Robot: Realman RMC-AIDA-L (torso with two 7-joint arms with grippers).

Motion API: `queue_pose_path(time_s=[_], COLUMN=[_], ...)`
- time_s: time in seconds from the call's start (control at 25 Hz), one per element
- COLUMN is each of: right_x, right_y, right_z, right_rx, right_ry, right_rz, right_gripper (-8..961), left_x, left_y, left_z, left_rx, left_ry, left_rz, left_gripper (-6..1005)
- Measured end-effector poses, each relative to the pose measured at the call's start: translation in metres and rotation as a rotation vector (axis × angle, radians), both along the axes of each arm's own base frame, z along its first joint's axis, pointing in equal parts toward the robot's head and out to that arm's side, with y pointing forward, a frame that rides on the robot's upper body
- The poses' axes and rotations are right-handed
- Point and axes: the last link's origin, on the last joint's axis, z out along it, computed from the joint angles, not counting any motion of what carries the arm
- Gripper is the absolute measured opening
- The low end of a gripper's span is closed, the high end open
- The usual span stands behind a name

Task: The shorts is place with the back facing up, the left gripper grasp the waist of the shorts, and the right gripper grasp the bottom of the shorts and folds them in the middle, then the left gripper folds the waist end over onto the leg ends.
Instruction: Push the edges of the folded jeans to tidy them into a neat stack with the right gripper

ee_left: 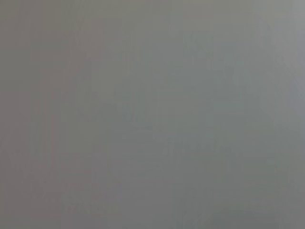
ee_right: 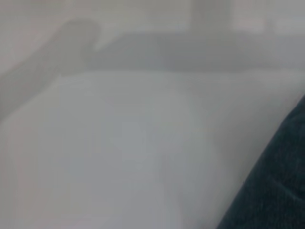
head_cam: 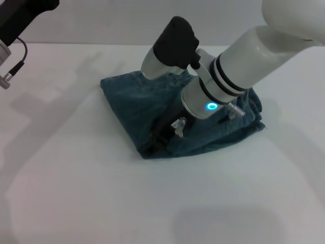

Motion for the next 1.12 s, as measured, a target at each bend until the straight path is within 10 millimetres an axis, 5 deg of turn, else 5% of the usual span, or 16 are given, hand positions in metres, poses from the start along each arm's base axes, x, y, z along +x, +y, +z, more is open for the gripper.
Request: queue_pose_path(time_s=[0.76, 0.96, 1.12], right_x=[-0.014, -0.013, -0.021], right_y=[0.036, 0.031, 0.008], right_z=[0.003, 0.006, 0.019], right_rx=[0.263, 0.253, 0.160], right_ry=[0.097, 0.152, 0.332], right_rz=[0.077, 0.047, 0.023], right_gripper=[534, 534, 534], left_x=[-0.001, -0.002, -0.004], left_y=[0.000, 0.000, -0.001], left_z=[-0.005, -0.005, -0.005], left_rx=[-0.018, -0.019, -0.017], left_ry=[0.002, 0.004, 0.004], left_rz=[0.001, 0.004, 0.010], left_gripper=[847, 847, 847])
